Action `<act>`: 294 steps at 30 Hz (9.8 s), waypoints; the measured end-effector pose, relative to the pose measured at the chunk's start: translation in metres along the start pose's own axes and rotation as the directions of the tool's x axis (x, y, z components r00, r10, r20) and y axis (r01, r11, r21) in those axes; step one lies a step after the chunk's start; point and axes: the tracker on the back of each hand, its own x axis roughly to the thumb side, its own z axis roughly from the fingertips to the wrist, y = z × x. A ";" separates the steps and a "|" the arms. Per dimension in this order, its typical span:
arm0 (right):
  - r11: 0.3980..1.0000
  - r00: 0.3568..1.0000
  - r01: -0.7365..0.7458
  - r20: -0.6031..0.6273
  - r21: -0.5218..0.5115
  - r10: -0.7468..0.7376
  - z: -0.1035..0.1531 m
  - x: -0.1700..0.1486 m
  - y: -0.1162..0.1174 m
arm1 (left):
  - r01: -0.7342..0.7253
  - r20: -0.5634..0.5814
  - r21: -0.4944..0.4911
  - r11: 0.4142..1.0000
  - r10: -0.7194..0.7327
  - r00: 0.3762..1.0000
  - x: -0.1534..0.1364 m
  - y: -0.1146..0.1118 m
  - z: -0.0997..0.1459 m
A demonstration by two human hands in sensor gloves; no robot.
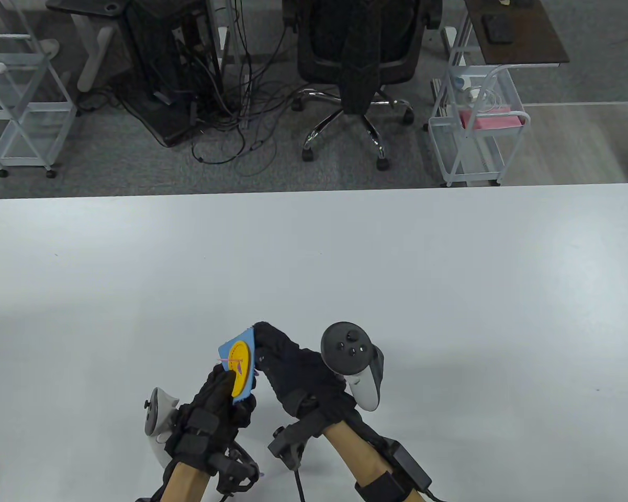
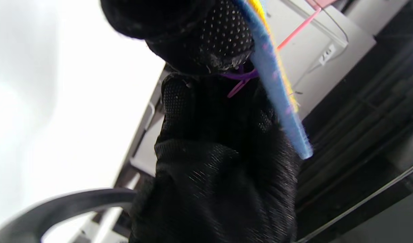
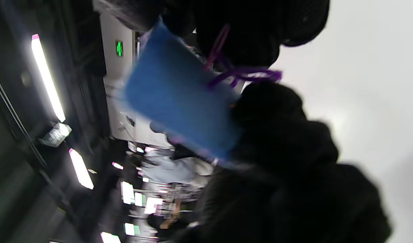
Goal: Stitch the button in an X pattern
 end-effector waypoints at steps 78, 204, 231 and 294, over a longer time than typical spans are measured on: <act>0.989 0.880 0.126 -0.450 -0.077 -0.148 0.008 -0.111 -0.010 | 0.843 0.370 0.203 0.499 -0.836 0.405 0.060 -0.027 0.016; 0.986 0.929 0.162 -0.328 -0.046 -0.168 0.007 -0.079 -0.033 | 0.778 0.227 0.207 0.593 -0.803 0.551 0.051 0.005 0.007; 0.986 0.951 0.163 -0.260 -0.044 -0.169 0.010 -0.058 -0.030 | 0.711 0.313 -0.124 0.693 -0.652 0.690 0.014 -0.019 -0.008; 0.969 0.942 0.242 -0.225 -0.058 -0.249 0.015 -0.048 -0.046 | 0.893 0.271 -0.082 0.442 -0.853 0.447 0.015 -0.009 -0.013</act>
